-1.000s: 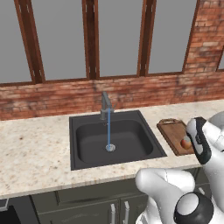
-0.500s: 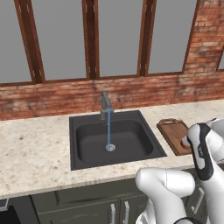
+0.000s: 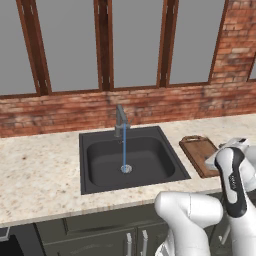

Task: Pick the apple from the sink and place it on the cutting board to airdry. Then turn off the sink faucet.

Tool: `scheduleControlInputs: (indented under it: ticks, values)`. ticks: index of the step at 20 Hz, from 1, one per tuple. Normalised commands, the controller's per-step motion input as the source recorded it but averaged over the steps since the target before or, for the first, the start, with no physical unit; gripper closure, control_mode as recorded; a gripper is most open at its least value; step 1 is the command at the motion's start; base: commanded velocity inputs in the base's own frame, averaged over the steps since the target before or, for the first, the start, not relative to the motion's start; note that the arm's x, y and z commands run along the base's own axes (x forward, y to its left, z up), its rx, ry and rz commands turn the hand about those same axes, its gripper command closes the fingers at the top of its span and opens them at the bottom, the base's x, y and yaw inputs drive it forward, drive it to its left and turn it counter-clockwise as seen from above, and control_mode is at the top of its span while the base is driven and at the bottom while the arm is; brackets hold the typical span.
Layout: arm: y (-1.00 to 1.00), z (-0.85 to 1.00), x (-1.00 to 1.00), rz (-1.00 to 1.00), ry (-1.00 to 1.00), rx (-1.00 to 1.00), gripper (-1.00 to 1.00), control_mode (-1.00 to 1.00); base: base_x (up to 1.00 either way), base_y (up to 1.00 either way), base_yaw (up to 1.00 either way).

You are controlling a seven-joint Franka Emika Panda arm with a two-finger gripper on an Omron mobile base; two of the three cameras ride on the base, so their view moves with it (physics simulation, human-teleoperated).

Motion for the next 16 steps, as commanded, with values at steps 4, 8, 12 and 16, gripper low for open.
scheduleControlInputs:
  ticks: [4,8,12,16]
  values:
    - [0.06,0.13,0.0,0.13,-0.02,0.02,-1.0,-1.0,0.0,0.0,0.0]
    - [0.04,0.19,0.02,0.13,0.0,0.05,-1.0,-1.0,0.0,0.0,0.0]
    - [0.1,0.09,0.06,0.12,0.01,0.05,-1.0,-1.0,0.0,0.0,0.0]
    - [0.24,0.01,0.03,0.05,-0.03,0.0,-1.0,-1.0,0.0,0.0,0.0]
